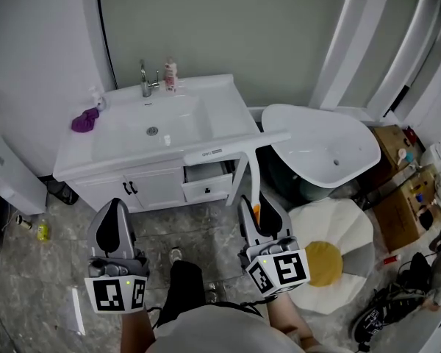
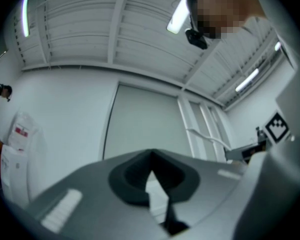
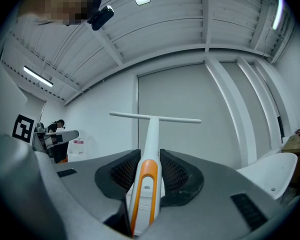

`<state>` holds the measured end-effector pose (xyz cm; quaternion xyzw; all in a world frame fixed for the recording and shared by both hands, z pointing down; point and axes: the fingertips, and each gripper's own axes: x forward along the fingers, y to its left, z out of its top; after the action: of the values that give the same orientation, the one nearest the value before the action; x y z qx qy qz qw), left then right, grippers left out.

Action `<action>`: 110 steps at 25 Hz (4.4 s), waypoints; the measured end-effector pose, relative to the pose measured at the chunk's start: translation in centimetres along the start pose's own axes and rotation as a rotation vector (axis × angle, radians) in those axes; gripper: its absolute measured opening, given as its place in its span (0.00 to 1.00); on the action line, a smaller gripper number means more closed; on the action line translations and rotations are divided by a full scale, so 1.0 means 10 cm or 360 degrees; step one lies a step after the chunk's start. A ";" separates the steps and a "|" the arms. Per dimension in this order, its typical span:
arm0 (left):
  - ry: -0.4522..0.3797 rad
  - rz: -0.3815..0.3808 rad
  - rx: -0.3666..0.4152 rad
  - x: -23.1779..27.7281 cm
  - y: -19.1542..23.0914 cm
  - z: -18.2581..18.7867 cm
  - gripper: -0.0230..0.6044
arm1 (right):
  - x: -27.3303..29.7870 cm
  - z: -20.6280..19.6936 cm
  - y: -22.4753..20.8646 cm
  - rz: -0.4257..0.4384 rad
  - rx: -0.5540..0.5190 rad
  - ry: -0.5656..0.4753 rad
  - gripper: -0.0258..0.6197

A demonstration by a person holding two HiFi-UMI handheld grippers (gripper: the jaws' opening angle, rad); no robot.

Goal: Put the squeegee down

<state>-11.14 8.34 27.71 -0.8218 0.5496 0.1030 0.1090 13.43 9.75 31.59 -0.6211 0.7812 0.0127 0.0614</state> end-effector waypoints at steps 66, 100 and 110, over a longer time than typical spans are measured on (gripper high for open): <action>-0.0019 0.0058 -0.0089 3.75 2.02 -1.39 0.05 | 4.29 -0.95 -1.42 -0.0255 -0.0035 0.0297 0.23; 0.0213 0.0359 0.0014 4.52 1.83 -2.01 0.05 | 5.55 -2.89 -2.70 -0.0179 0.0081 0.1036 0.23; 0.0275 0.0413 0.0040 4.63 1.83 -2.16 0.05 | 5.83 -3.27 -2.84 -0.0157 0.0084 0.1166 0.23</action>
<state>-9.70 -45.57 33.76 -0.7483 0.6597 0.0381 0.0574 25.54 -56.36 59.18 -0.6196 0.7205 -0.2336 -0.2058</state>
